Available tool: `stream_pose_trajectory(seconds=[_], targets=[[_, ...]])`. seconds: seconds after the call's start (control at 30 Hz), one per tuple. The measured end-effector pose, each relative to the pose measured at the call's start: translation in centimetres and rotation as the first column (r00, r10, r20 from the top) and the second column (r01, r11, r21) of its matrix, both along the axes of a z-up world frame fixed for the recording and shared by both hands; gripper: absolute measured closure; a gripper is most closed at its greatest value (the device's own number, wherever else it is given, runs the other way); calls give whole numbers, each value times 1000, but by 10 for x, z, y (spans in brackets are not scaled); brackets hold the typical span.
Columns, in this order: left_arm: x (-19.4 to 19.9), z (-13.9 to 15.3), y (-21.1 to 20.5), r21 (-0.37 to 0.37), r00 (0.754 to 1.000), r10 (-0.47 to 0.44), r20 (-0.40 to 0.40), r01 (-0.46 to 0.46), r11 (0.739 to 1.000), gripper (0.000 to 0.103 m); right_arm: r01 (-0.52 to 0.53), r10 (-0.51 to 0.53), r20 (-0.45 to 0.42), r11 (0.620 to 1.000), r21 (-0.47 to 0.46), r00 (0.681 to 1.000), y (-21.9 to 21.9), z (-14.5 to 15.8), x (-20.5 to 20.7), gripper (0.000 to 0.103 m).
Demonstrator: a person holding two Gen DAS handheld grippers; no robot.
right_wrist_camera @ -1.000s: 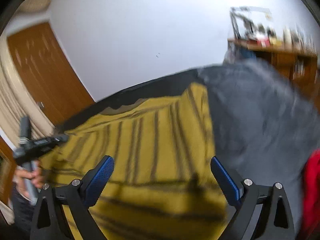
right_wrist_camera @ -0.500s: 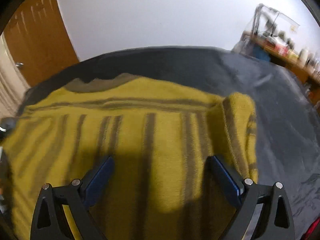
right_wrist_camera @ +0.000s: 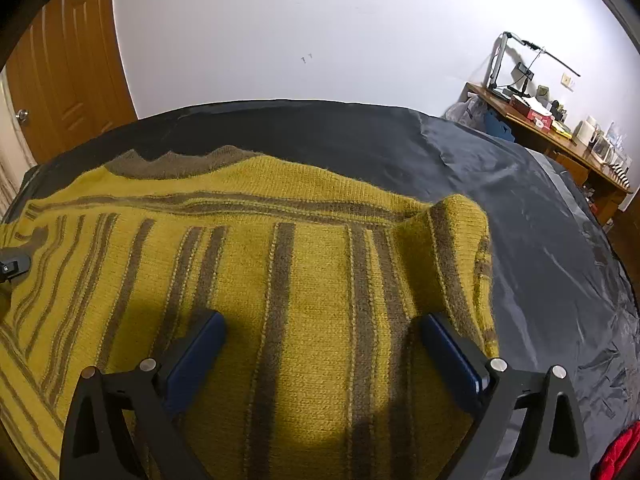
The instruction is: Fold clothes
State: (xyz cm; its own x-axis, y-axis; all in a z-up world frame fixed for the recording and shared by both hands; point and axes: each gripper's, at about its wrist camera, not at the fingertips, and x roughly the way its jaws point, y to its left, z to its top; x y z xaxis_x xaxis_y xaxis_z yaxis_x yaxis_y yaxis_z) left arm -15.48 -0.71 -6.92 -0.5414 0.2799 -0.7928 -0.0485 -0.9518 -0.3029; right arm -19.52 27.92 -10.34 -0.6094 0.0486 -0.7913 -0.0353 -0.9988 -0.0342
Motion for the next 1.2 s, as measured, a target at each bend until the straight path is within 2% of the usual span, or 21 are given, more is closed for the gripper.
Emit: stream_pose_trajectory(seconds=[0.13, 0.4, 0.47, 0.6, 0.67, 0.93, 1.2], targets=[[3, -1, 8, -55, 999, -9, -31, 8, 998, 84, 2, -2, 0, 1000, 4, 1000, 0, 1, -2, 2], [4, -4, 14, -108, 998, -19, -60, 12, 994, 82, 3, -3, 0, 1000, 0, 1000, 1, 1, -1, 1], [7, -1, 18, -154, 996, -7, -86, -6, 988, 80, 2, -2, 0, 1000, -1, 1000, 2, 1, -1, 1], [19, 17, 20, -245, 979, 17, -204, -68, 967, 80, 3, -3, 0, 1000, -1, 1000, 2, 1, -2, 1], [21, 23, 20, -277, 973, 28, -228, -92, 957, 79, 3, -3, 0, 1000, -2, 1000, 2, 1, -2, 1], [11, 2, 21, -322, 990, 43, -138, -86, 943, 79, 4, -4, 0, 1000, -1, 1000, 1, 0, -3, 1], [9, -2, 22, -340, 990, 58, -131, -100, 935, 63, 5, -5, 0, 1000, -1, 1000, 1, 0, -3, 1]])
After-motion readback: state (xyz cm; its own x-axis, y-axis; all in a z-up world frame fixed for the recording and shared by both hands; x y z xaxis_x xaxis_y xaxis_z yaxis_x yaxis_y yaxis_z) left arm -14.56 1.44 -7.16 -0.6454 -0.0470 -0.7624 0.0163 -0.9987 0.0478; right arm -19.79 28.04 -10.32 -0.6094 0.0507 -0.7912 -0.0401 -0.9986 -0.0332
